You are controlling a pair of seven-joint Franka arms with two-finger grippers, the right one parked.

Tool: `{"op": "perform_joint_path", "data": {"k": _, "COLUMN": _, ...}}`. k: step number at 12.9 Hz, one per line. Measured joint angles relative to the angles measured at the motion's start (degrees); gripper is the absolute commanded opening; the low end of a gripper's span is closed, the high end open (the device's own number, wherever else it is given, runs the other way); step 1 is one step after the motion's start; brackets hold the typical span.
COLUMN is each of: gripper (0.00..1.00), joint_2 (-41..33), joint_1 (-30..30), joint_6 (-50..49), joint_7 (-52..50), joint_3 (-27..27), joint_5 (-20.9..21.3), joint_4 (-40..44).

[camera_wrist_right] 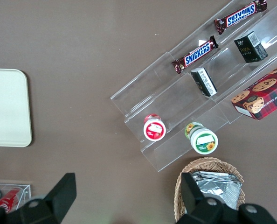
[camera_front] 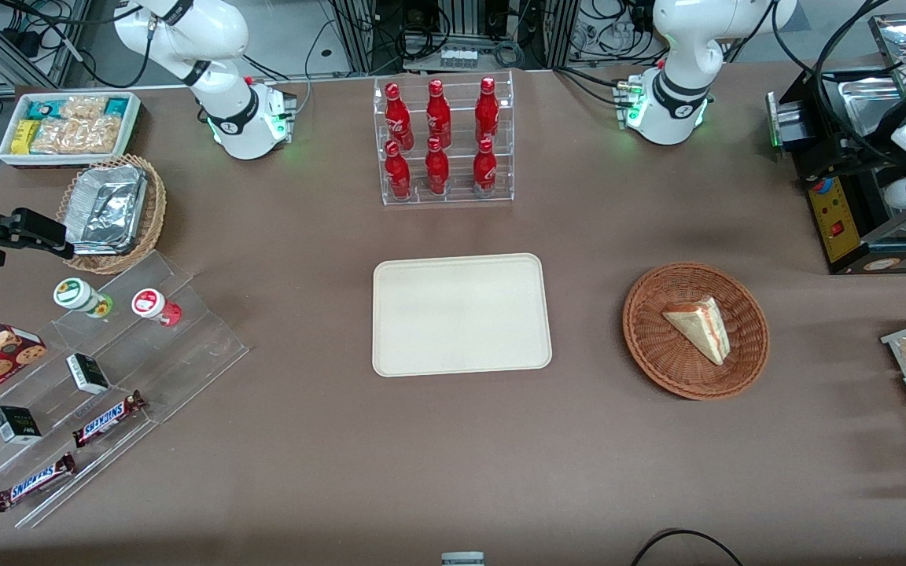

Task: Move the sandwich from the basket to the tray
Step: 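Move the left gripper down over the wrapped sandwich in the wicker basket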

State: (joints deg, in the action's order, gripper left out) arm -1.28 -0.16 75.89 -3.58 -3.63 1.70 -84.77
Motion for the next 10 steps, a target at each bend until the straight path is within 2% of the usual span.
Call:
{"op": "perform_joint_path", "data": {"k": 5, "gripper": 1.00, "joint_2": 1.3, "joint_1": 0.0, "joint_6": 3.2, "joint_7": 0.0, "joint_3": 0.0, "joint_5": 0.0, "joint_4": -0.7}}
{"op": "perform_joint_path", "data": {"k": 10, "gripper": 1.00, "joint_2": 8.7, "joint_1": 0.0, "joint_6": 11.7, "joint_7": 0.0, "joint_3": 0.0, "joint_5": 0.0, "joint_4": -2.7}}
